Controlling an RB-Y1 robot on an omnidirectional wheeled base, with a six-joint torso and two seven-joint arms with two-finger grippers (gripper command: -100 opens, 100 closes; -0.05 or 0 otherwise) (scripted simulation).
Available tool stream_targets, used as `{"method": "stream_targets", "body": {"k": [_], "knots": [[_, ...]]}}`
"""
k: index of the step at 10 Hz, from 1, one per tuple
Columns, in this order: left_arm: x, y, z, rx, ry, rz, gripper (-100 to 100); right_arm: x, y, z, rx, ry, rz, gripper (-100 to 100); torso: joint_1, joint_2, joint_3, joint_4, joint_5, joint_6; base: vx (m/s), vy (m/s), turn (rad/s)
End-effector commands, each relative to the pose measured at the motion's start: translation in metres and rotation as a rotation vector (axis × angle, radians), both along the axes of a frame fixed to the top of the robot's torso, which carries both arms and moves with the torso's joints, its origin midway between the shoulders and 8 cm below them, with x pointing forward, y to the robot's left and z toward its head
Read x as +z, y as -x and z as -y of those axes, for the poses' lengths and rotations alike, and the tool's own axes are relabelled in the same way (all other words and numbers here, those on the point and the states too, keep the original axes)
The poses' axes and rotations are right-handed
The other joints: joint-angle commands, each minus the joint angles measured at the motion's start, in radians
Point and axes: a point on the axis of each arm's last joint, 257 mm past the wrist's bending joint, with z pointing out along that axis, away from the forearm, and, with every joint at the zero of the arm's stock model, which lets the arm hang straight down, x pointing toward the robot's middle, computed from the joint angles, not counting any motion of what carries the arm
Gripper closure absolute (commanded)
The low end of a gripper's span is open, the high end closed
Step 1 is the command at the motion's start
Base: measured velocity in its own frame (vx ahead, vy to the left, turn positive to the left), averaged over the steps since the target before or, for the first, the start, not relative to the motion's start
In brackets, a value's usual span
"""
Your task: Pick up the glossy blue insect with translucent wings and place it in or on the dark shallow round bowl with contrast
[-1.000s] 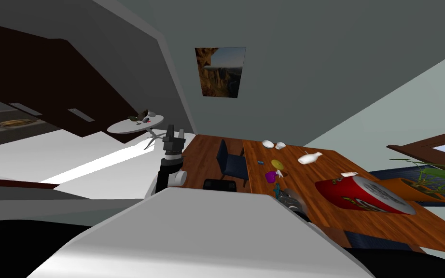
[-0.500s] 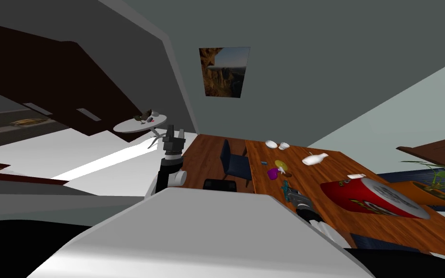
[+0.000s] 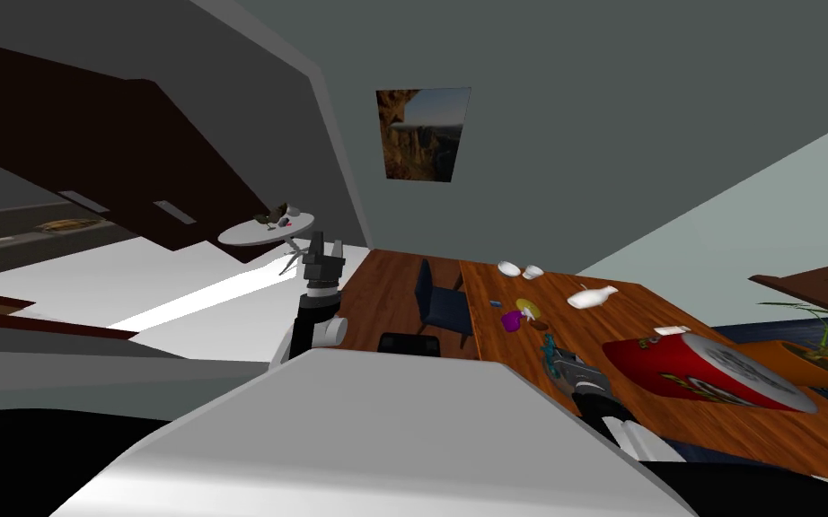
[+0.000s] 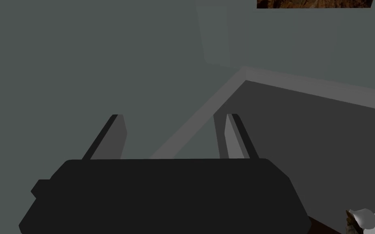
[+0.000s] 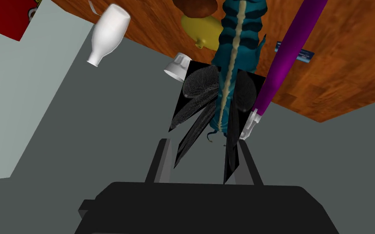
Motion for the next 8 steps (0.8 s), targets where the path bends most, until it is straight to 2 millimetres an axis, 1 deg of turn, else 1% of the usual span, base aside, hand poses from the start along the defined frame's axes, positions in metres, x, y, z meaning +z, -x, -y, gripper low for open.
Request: {"method": "stream_targets", "body": {"k": [1, 2, 3, 4, 5, 6, 8], "knots": [[0.0, 0.0, 0.0, 0.0, 0.0, 0.0, 0, 0.018, 0.001, 0.012, 0.007, 0.026, 0.002, 100, 0.0, 0.0, 0.0, 0.0, 0.0, 0.0, -0.008, 0.046, 0.037], [0.0, 0.0, 0.0, 0.0, 0.0, 0.0, 0, 0.024, 0.007, 0.018, 0.008, 0.027, -0.003, 100, 0.0, 0.0, 0.0, 0.0, 0.0, 0.0, -0.005, 0.021, 0.047], [0.0, 0.0, 0.0, 0.0, 0.0, 0.0, 0, 0.024, 0.017, 0.022, 0.003, 0.014, -0.014, 100, -0.002, -0.001, -0.001, -0.001, -0.001, 0.0, 0.002, -0.018, 0.051], [0.0, 0.0, 0.0, 0.0, 0.0, 0.0, 0, 0.02, 0.032, 0.026, -0.007, -0.011, -0.03, 100, -0.005, -0.001, -0.001, -0.001, -0.002, 0.0, 0.025, -0.067, 0.071], [0.0, 0.0, 0.0, 0.0, 0.0, 0.0, 0, 0.02, 0.032, 0.026, -0.007, -0.011, -0.03, 100, -0.009, -0.003, -0.002, -0.001, -0.003, -0.001, 0.019, -0.069, 0.033], [0.0, 0.0, 0.0, 0.0, 0.0, 0.0, 0, 0.013, 0.051, 0.028, -0.024, -0.046, -0.05, 100, -0.01, -0.003, -0.002, -0.002, -0.004, 0.0, 0.008, -0.074, 0.059], [0.0, 0.0, 0.0, 0.0, 0.0, 0.0, 0, 0.005, 0.074, 0.029, -0.046, -0.088, -0.074, 100, -0.012, -0.003, -0.002, -0.001, -0.005, 0.0, 0.031, -0.093, 0.055]]}}
